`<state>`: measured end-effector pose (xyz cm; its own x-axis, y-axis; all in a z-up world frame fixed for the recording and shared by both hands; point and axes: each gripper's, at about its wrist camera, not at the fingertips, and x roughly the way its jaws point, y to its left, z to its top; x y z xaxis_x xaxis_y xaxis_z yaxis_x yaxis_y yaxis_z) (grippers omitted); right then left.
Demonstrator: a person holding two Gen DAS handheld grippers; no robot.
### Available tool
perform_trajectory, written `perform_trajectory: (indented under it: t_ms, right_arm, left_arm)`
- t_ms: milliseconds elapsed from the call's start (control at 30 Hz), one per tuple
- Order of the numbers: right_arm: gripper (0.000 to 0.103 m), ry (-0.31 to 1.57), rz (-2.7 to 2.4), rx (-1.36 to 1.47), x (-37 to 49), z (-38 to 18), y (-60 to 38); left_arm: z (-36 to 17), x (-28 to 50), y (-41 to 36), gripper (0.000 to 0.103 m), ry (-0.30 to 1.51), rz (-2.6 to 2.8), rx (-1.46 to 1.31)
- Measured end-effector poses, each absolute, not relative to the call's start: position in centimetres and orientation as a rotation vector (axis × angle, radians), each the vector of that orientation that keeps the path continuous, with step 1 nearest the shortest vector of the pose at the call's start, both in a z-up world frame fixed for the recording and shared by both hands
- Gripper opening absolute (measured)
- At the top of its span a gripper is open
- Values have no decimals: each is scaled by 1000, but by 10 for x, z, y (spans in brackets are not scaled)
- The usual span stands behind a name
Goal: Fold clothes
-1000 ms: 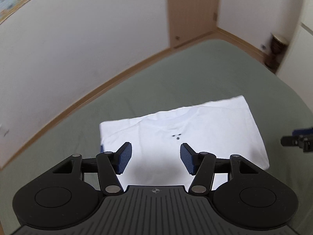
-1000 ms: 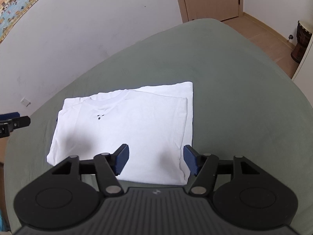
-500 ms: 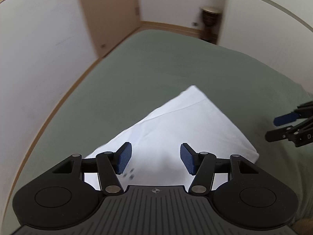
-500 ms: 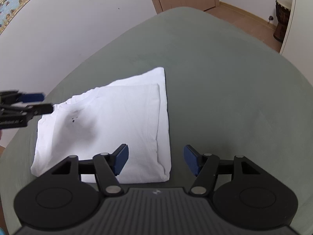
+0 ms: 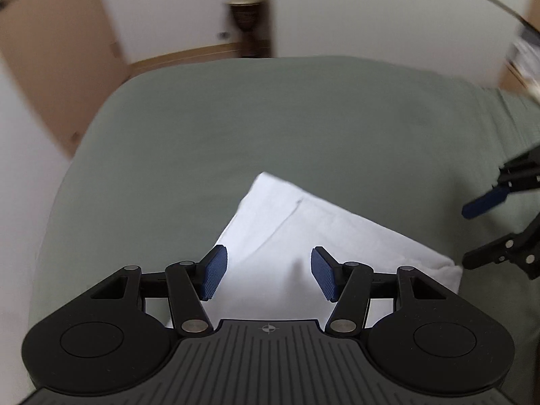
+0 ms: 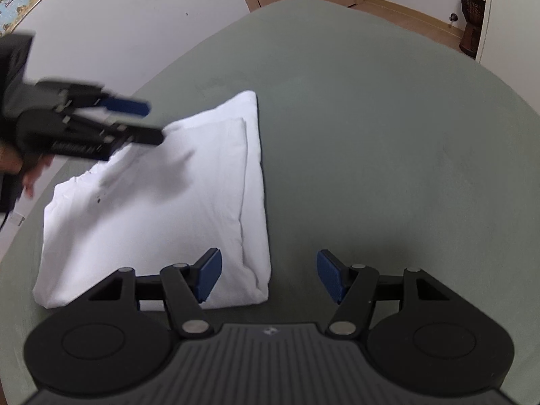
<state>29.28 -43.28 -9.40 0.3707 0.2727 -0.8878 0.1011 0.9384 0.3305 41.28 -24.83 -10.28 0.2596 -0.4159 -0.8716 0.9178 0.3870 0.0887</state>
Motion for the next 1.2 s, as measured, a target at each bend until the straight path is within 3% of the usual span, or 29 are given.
perform_trajectory:
  t_ms: [567, 1200]
  right_arm:
    - [66, 1205, 166, 363, 286, -115, -432]
    - [66, 1197, 218, 287, 299, -119, -428]
  left_arm:
    - [-148, 423, -311, 54, 544, -1488, 1410]
    - [-178, 461, -342, 54, 415, -1663, 1561]
